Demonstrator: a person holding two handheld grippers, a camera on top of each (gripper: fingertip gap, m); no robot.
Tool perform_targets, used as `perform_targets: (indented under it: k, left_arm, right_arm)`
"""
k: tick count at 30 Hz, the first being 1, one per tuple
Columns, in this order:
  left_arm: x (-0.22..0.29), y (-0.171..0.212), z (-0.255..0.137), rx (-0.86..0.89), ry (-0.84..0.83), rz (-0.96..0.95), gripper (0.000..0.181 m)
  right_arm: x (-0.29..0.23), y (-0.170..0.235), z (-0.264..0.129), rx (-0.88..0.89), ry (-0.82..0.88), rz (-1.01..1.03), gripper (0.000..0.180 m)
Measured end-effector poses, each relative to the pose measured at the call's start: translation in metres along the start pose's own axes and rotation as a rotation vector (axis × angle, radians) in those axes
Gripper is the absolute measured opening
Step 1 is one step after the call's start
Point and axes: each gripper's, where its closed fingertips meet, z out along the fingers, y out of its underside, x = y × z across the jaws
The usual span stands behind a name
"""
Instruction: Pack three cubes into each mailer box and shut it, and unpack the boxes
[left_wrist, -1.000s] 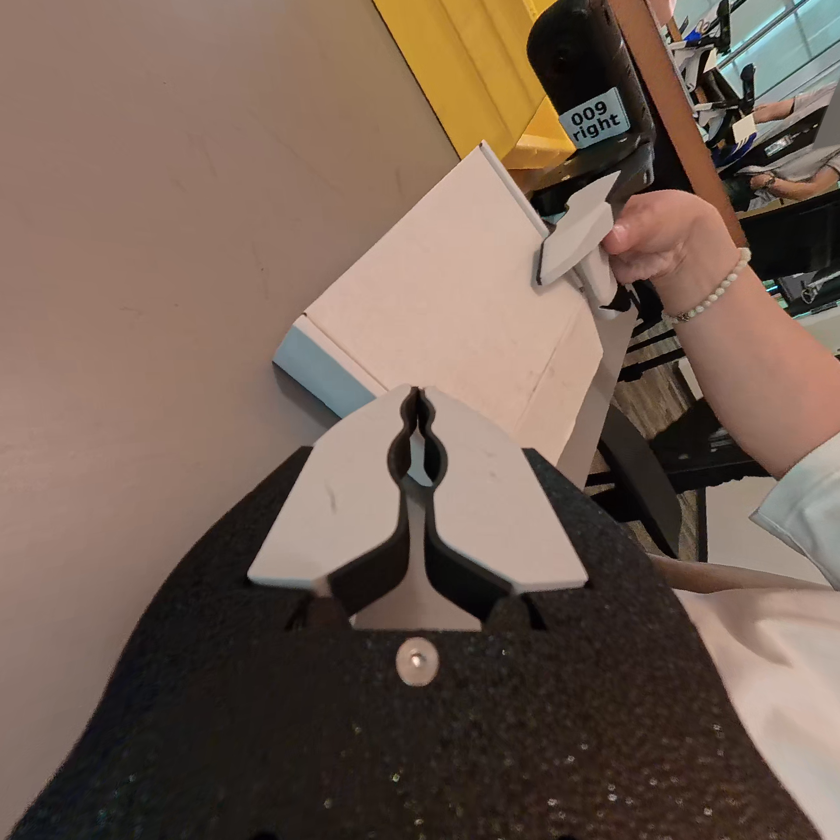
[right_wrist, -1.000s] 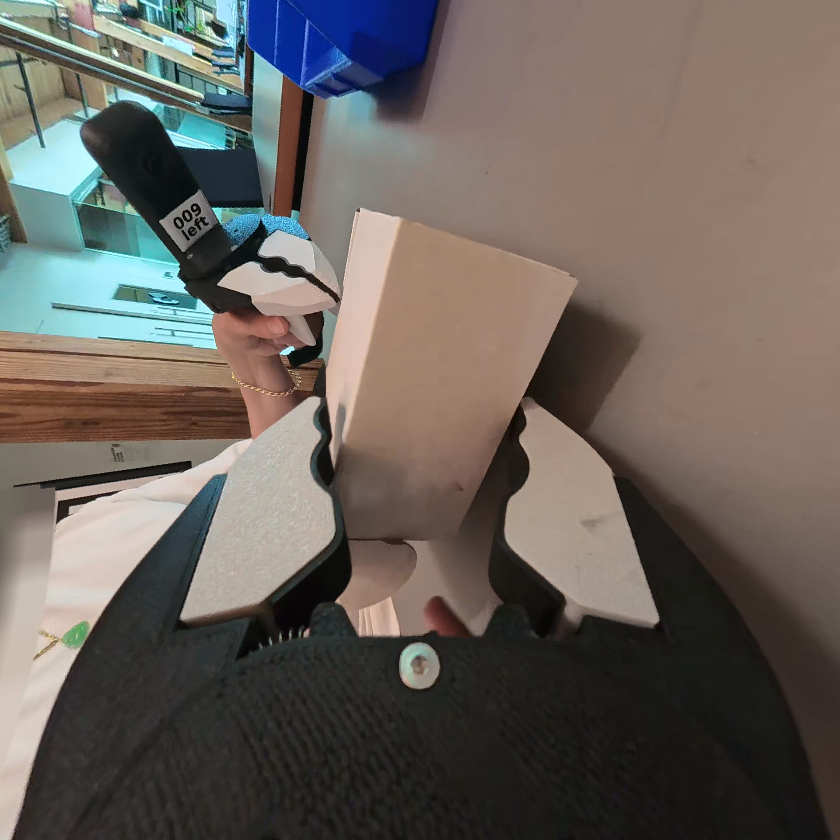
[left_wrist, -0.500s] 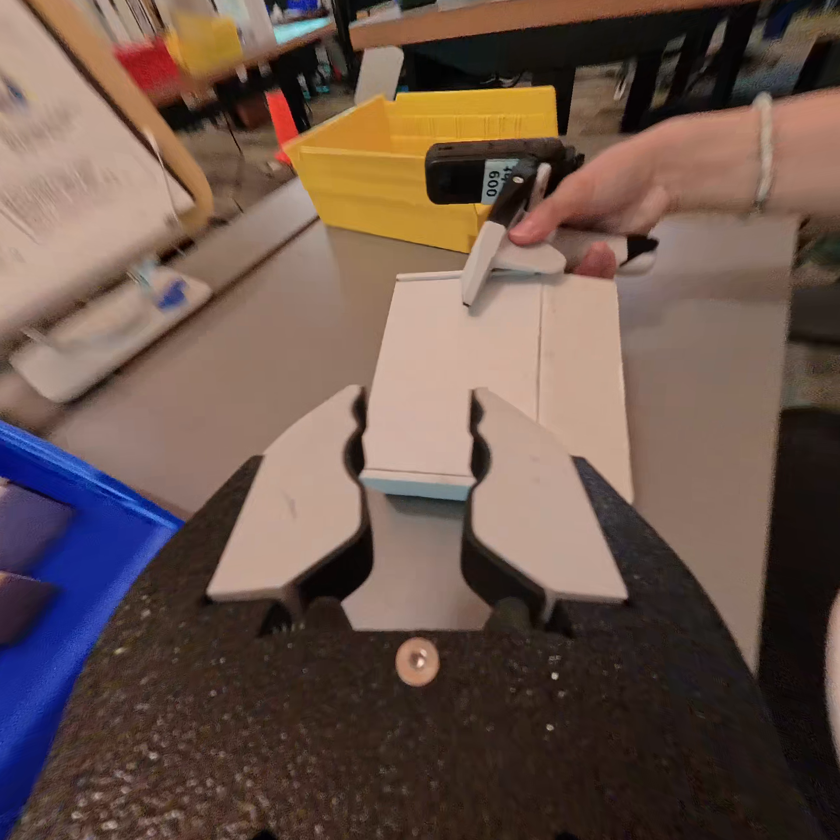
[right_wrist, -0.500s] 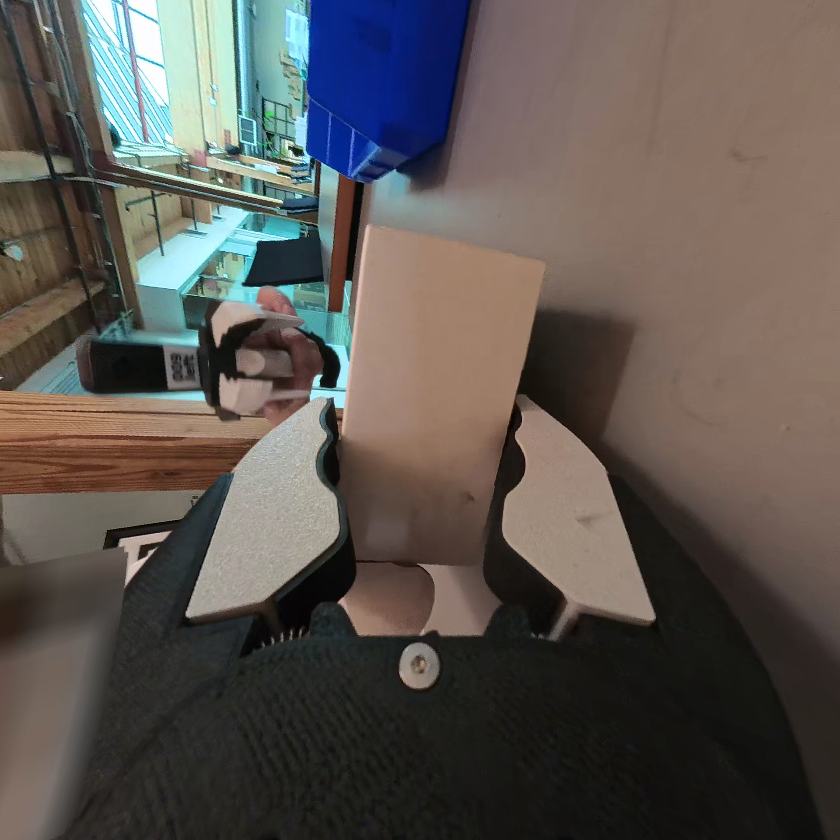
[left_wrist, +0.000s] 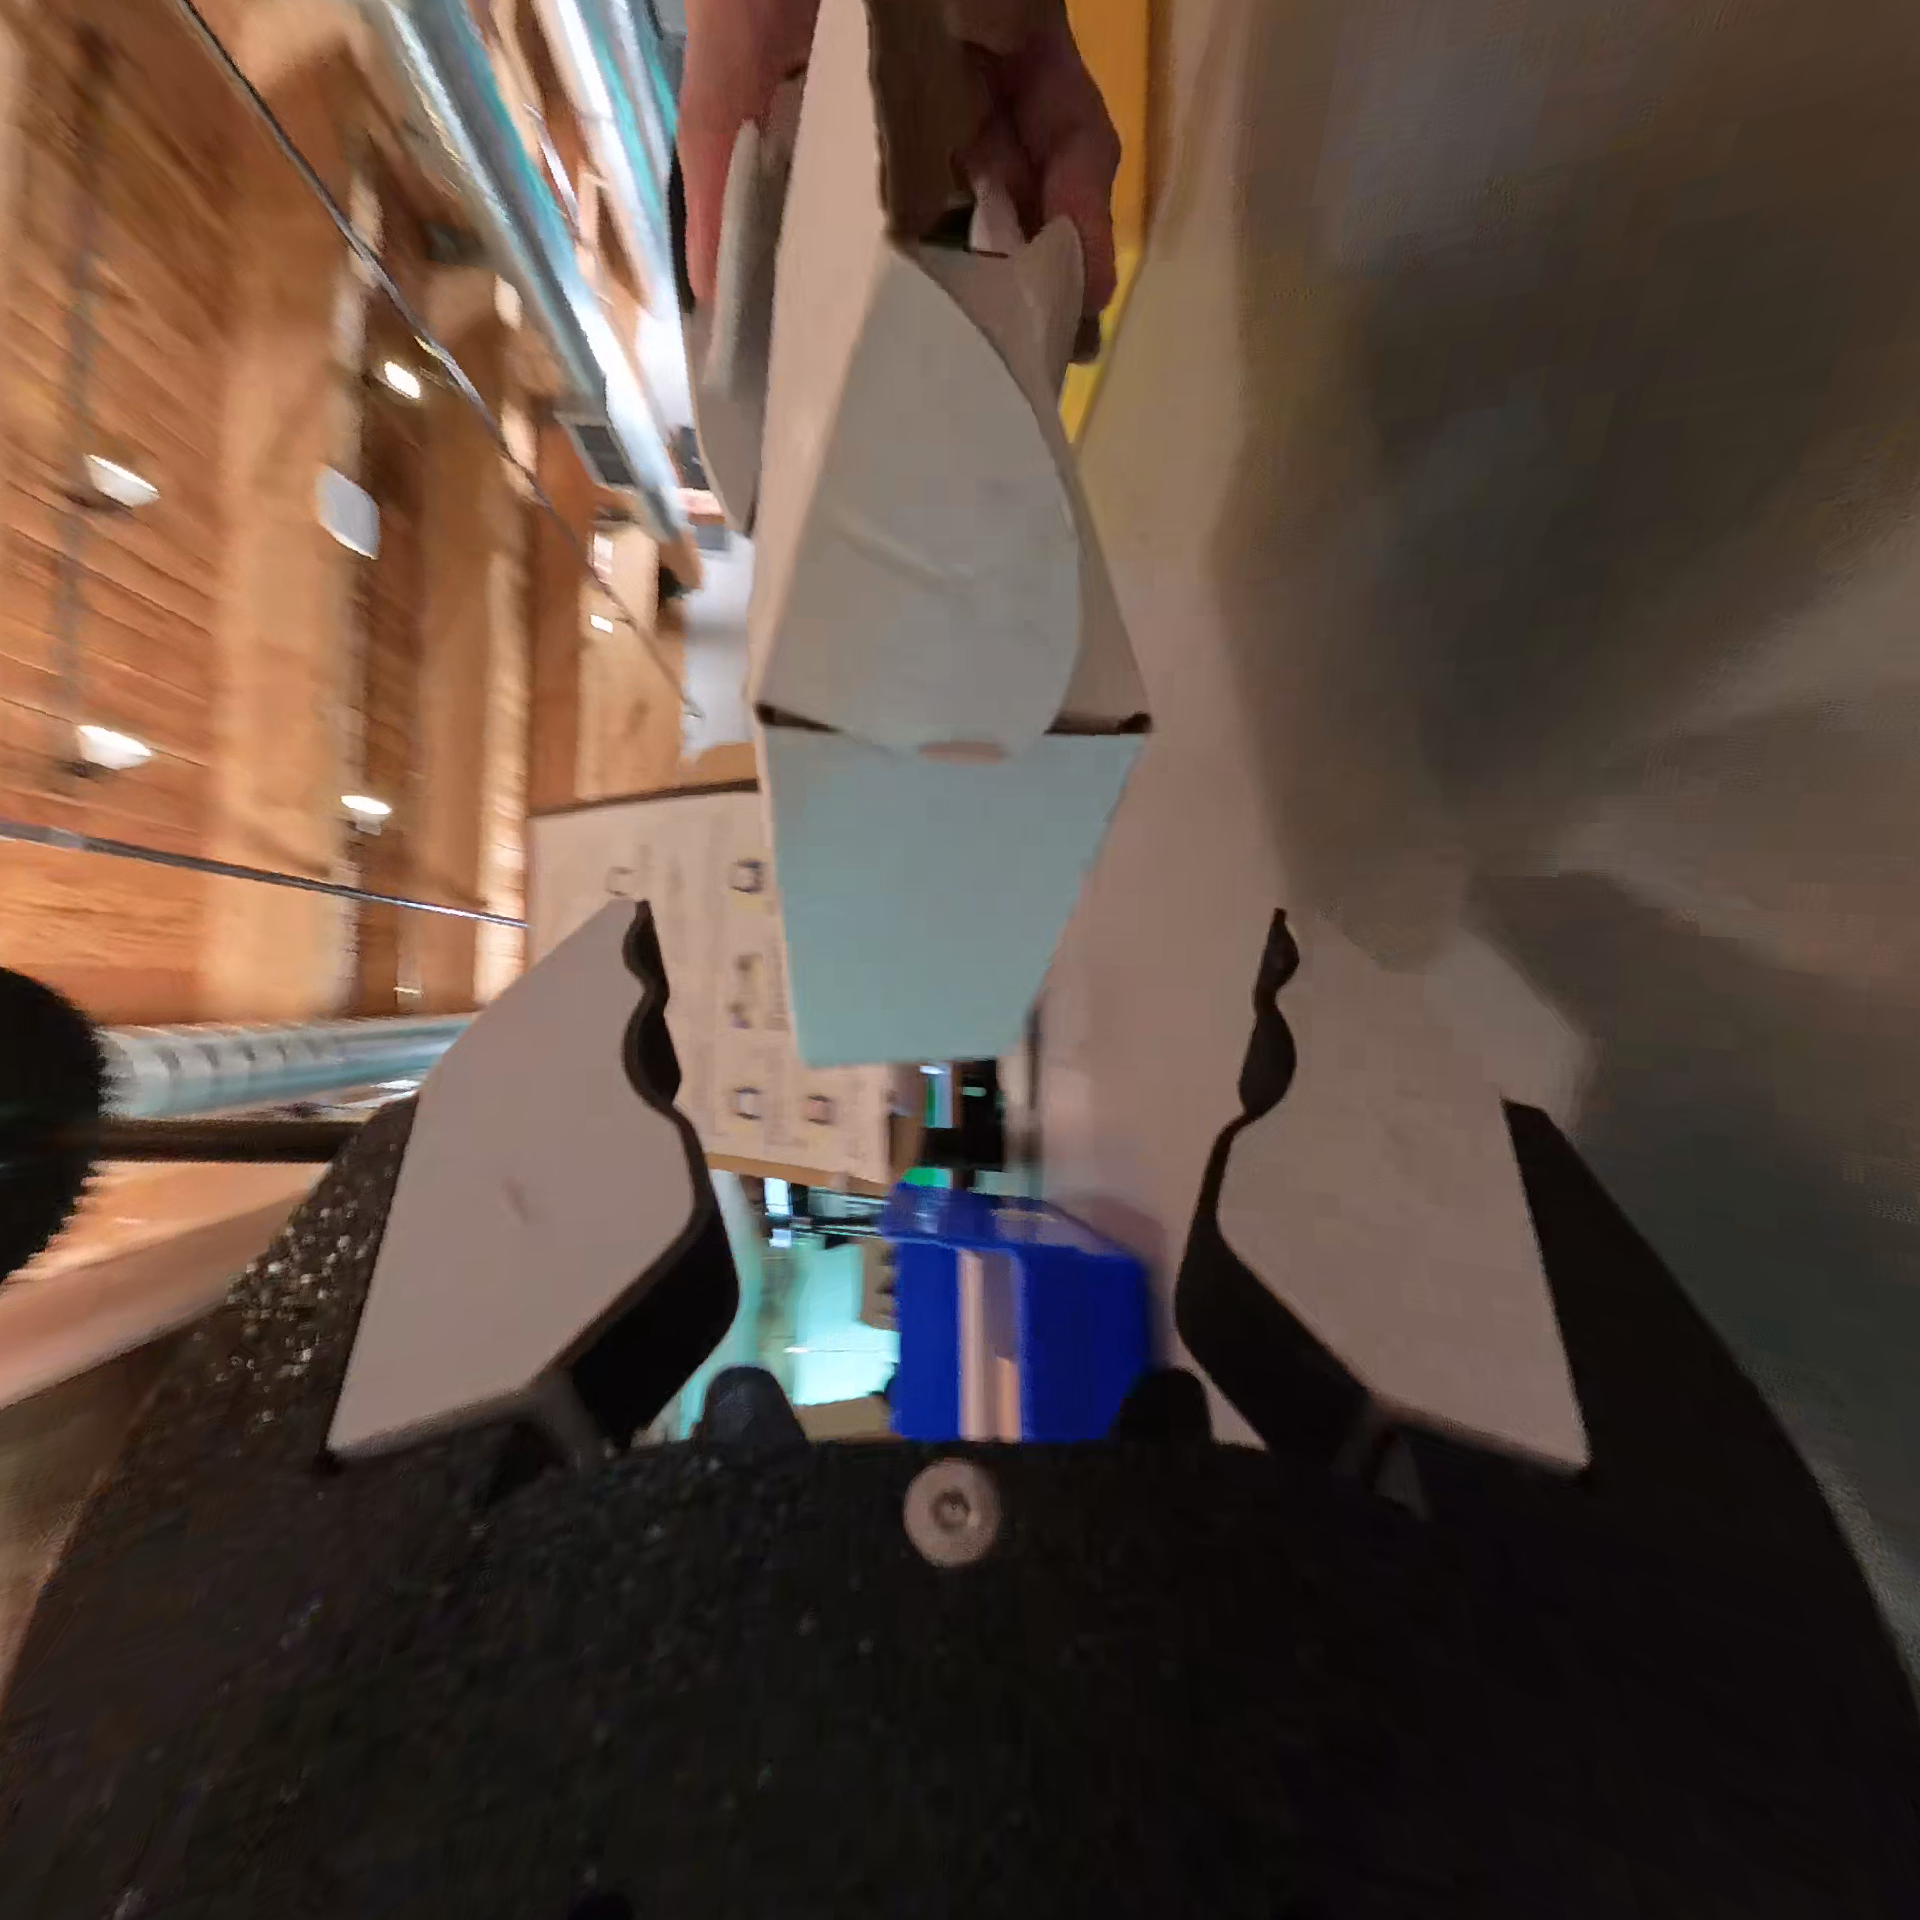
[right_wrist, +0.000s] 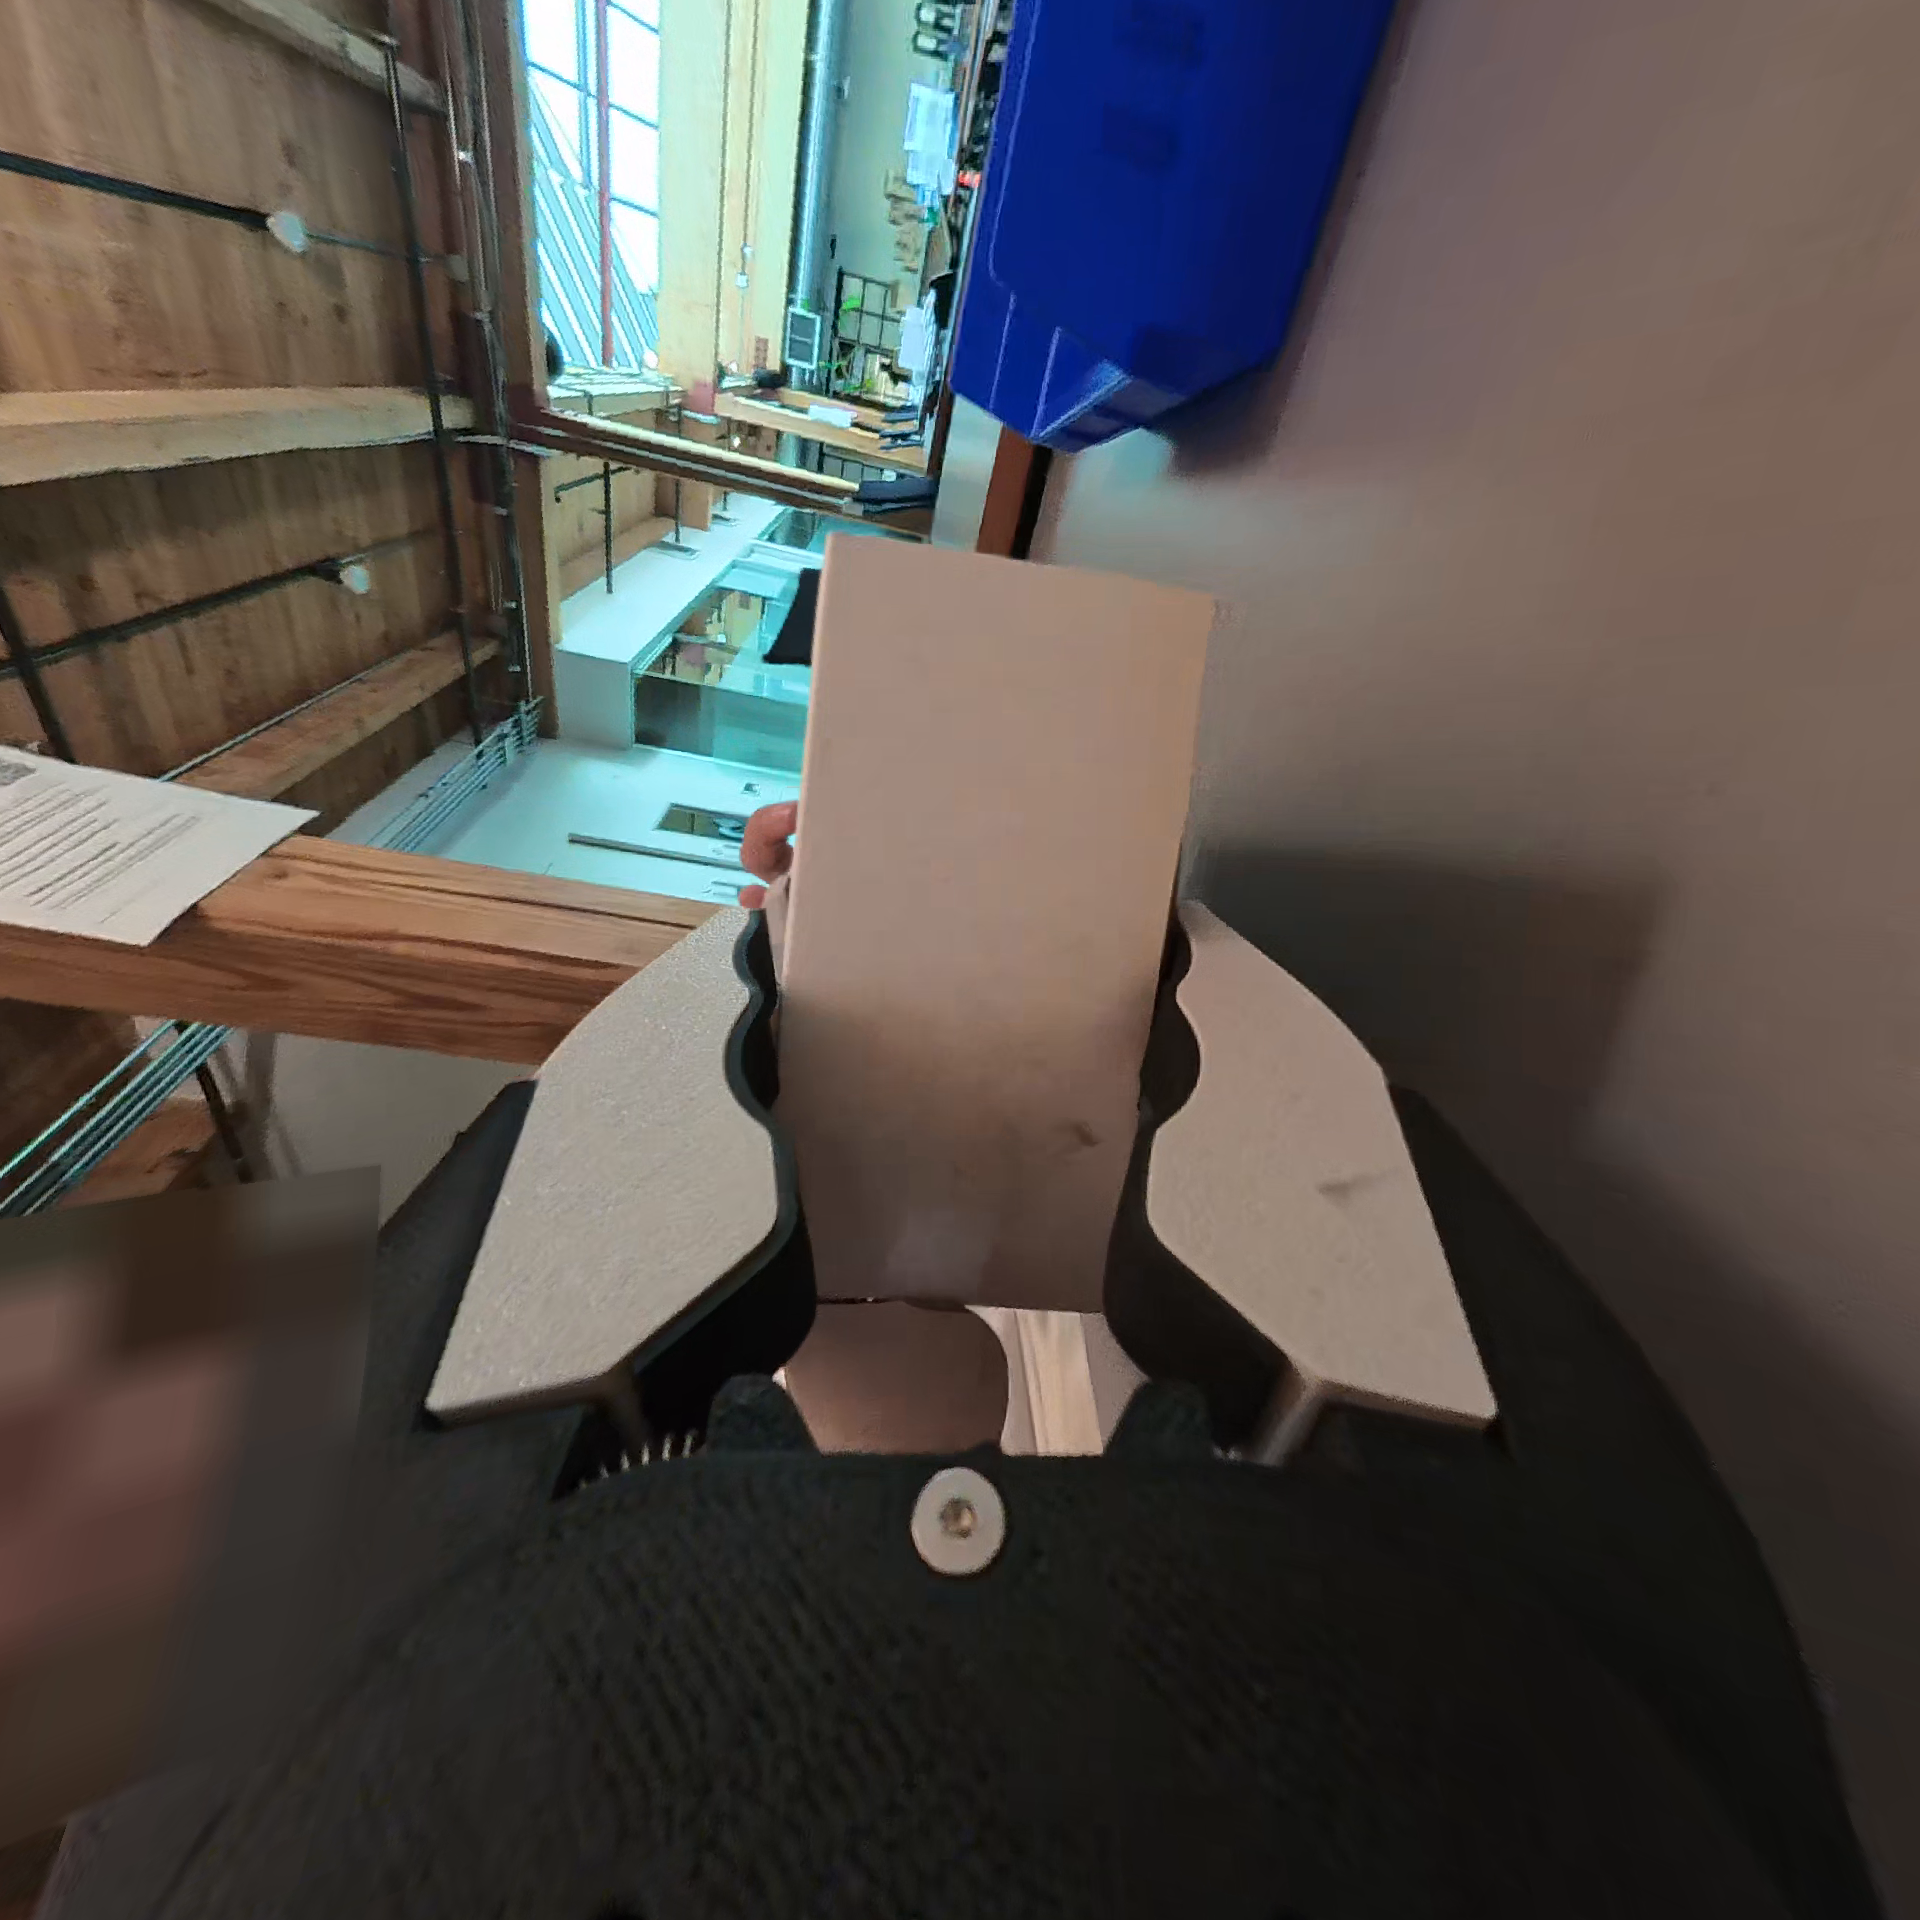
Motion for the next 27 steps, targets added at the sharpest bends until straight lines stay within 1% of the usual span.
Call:
perform_targets:
  k: [1,3,5,6,8,9,10,12,15,17,19,20,21,22,23,25,27]
  left_arm:
    - [-0.005,-0.004,0.003,0.015,-0.039,0.038,0.109]
    - [-0.01,-0.012,0.009,0.058,-0.072,0.054,0.112]
    - [-0.013,-0.017,0.014,0.084,-0.088,0.058,0.112]
    - [-0.018,-0.02,0.015,0.102,-0.124,0.08,0.109]
    - [-0.029,-0.03,0.014,0.141,-0.202,0.15,0.091]
    - [-0.029,-0.034,0.014,0.156,-0.206,0.183,0.091]
    - [-0.028,-0.038,0.014,0.165,-0.209,0.206,0.082]
    - [-0.028,-0.039,0.015,0.158,-0.205,0.207,0.081]
    - [-0.031,-0.043,0.015,0.15,-0.179,0.158,0.079]
    - [-0.039,-0.045,0.014,0.167,-0.116,0.0,0.079]
    - [-0.048,-0.046,0.012,0.196,-0.042,-0.195,0.078]
    - [-0.055,-0.046,0.011,0.219,-0.02,-0.318,0.078]
    - [-0.06,-0.046,0.011,0.248,0.028,-0.466,0.078]
    - [-0.061,-0.047,0.01,0.288,0.099,-0.606,0.078]
    - [-0.061,-0.046,0.011,0.323,0.163,-0.732,0.078]
    - [-0.057,-0.041,0.016,0.359,0.262,-0.974,0.078]
    - [-0.044,-0.036,0.022,0.386,0.371,-1.139,0.078]
  right_arm:
    - [-0.002,0.001,0.002,-0.009,0.004,-0.006,0.07]
    - [-0.004,0.007,0.005,-0.039,0.004,-0.009,0.07]
    - [-0.014,0.012,0.01,-0.052,-0.052,0.002,0.07]
    - [-0.019,0.015,0.012,-0.065,-0.079,0.004,0.07]
    - [-0.022,0.019,0.016,-0.077,-0.075,-0.009,0.07]
    - [-0.021,0.021,0.018,-0.085,-0.062,-0.018,0.07]
    - [-0.023,0.021,0.019,-0.084,-0.073,-0.016,0.07]
    - [-0.024,0.021,0.017,-0.082,-0.078,-0.029,0.07]
    - [-0.027,0.023,0.013,-0.087,-0.098,-0.06,0.073]
    - [-0.035,0.026,0.008,-0.097,-0.124,-0.131,0.082]
    - [-0.049,0.024,-0.003,-0.064,-0.161,-0.183,0.105]
    - [-0.057,0.022,-0.01,-0.042,-0.187,-0.21,0.11]
    - [-0.062,0.021,-0.019,-0.014,-0.189,-0.274,0.104]
    - [-0.071,0.017,-0.03,0.035,-0.214,-0.339,0.092]
    - [-0.081,0.013,-0.043,0.099,-0.244,-0.374,0.087]
    - [-0.092,-0.003,-0.067,0.256,-0.229,-0.431,0.08]
    - [-0.095,-0.006,-0.084,0.371,-0.16,-0.548,0.079]
